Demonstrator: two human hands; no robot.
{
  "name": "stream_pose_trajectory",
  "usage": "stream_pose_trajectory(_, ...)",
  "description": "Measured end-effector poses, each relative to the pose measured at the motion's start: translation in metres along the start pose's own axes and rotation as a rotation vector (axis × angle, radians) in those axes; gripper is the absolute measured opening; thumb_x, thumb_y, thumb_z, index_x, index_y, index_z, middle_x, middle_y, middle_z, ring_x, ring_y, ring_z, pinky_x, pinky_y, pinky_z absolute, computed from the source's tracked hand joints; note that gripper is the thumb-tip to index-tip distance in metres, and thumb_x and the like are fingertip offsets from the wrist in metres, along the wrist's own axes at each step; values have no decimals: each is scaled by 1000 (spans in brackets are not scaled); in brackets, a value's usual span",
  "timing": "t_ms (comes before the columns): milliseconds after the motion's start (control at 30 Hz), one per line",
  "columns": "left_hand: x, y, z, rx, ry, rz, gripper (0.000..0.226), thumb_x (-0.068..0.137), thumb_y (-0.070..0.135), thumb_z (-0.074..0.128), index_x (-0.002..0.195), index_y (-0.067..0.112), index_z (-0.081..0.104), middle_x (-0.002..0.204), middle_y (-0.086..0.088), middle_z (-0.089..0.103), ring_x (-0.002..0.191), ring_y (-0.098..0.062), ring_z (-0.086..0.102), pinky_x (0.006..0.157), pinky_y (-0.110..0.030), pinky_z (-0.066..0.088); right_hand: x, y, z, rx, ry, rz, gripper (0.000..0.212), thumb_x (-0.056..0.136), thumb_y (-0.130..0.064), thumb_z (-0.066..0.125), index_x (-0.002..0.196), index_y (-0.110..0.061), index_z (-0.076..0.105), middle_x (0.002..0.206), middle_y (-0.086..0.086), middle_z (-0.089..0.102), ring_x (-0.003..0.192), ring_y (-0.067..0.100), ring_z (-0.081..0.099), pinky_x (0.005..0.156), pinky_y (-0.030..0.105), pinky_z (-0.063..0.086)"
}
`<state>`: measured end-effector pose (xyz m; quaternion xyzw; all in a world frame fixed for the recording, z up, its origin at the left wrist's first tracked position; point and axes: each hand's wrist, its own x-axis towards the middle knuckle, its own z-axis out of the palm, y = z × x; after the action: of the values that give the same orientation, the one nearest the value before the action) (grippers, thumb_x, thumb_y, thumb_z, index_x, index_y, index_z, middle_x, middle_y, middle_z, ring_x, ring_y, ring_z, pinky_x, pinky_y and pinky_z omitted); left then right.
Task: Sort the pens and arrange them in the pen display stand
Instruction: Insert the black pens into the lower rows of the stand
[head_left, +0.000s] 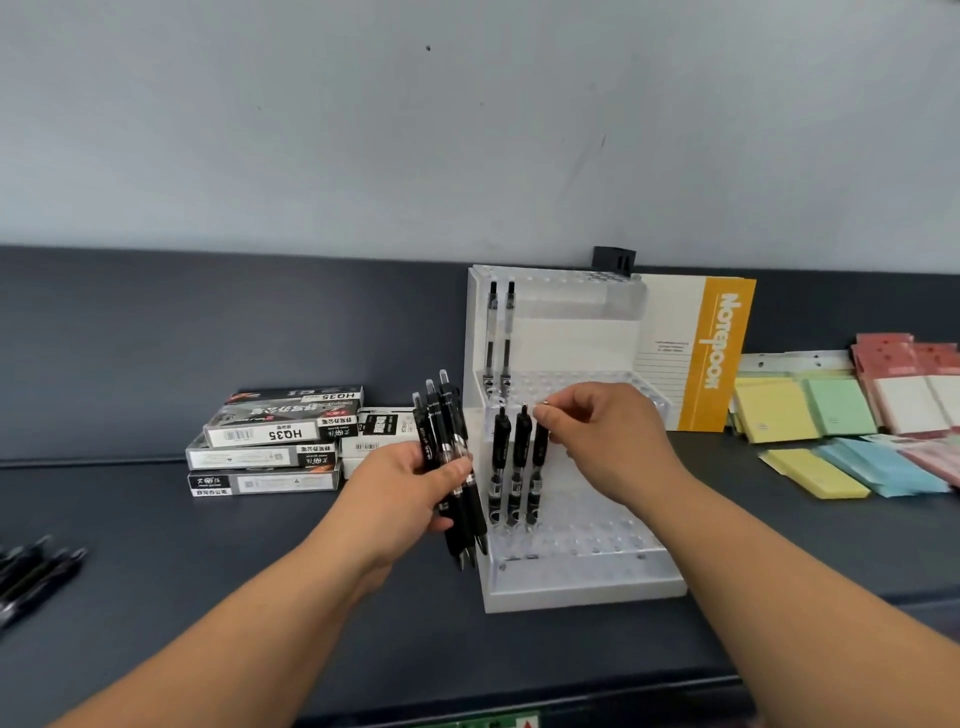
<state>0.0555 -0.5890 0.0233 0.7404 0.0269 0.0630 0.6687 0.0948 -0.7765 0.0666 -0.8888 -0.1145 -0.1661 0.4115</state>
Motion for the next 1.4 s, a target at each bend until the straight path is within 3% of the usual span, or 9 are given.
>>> stream_pose_trajectory(133, -2, 3, 1, -8, 1, 6, 8, 91, 20, 64, 94, 17, 71, 84, 6, 72, 74, -9, 64, 58, -20, 49, 1, -2, -2, -37, -41, -6, 16, 92, -29, 63, 100, -19, 74, 95, -5, 72, 92, 10, 65, 85, 22, 47)
stream_pose_trajectory(333, -9, 8, 5, -2, -26, 34, 7, 91, 20, 64, 91, 17, 70, 79, 9, 73, 75, -10, 65, 57, -19, 49, -1, -2, -1, -67, 2, 13, 6, 89, -33, 66, 91, -27, 64, 85, -11, 68, 84, 7, 64, 68, 19, 44)
stream_pose_trajectory(533, -17, 15, 8, 71, -106, 94, 8, 90, 21, 64, 92, 22, 72, 87, 8, 75, 75, -1, 65, 60, -18, 49, -17, -7, -8, 154, 171, -50, 10, 83, -40, 70, 86, -31, 67, 77, -11, 65, 63, -6, 55, 58, 7, 39)
stream_pose_trajectory(667, -21, 19, 18, 169, -245, 136, 10, 91, 20, 63, 97, 19, 71, 92, -3, 74, 73, -1, 63, 62, -17, 48, -24, -23, -17, 388, -177, 32, 9, 87, -31, 69, 95, -29, 73, 82, -11, 72, 63, -1, 60, 59, 16, 48)
stream_pose_trajectory(767, -21, 19, 23, 162, -257, 134, 11, 91, 20, 63, 98, 21, 72, 93, 0, 75, 75, -2, 64, 62, -17, 48, -23, -20, -27, 416, -270, 71, 16, 87, -19, 69, 103, -20, 73, 82, -10, 73, 66, 2, 61, 63, 19, 51)
stream_pose_trajectory(1033, -14, 18, 25, 49, -56, 152, 13, 90, 23, 65, 101, 27, 71, 93, 7, 74, 75, -3, 66, 57, -17, 48, -4, -2, -37, 187, 156, -17, 25, 82, -32, 75, 106, -25, 73, 64, -6, 69, 62, 8, 68, 72, 33, 59)
stream_pose_trajectory(1133, -14, 19, 26, 40, -52, 154, 13, 90, 22, 65, 100, 28, 71, 92, 9, 74, 75, -2, 66, 57, -16, 48, -3, 5, -27, 114, 158, -28, 27, 82, -34, 75, 107, -26, 72, 68, -5, 69, 68, 9, 68, 75, 31, 56)
stream_pose_trajectory(1300, -11, 18, 24, 15, -30, 151, 12, 90, 21, 65, 97, 29, 71, 90, 12, 72, 78, -7, 66, 59, -19, 48, -4, 13, -13, -13, 92, -37, 28, 83, -35, 74, 109, -26, 70, 73, -10, 67, 69, 1, 62, 60, 6, 39)
stream_pose_trajectory(1400, -11, 19, 24, -14, -22, 162, 13, 89, 19, 65, 96, 29, 71, 85, 14, 73, 76, -7, 68, 58, -18, 49, -5, 18, -7, -103, 9, -6, 33, 83, -34, 74, 115, -24, 68, 79, -9, 67, 72, 2, 60, 61, 7, 37)
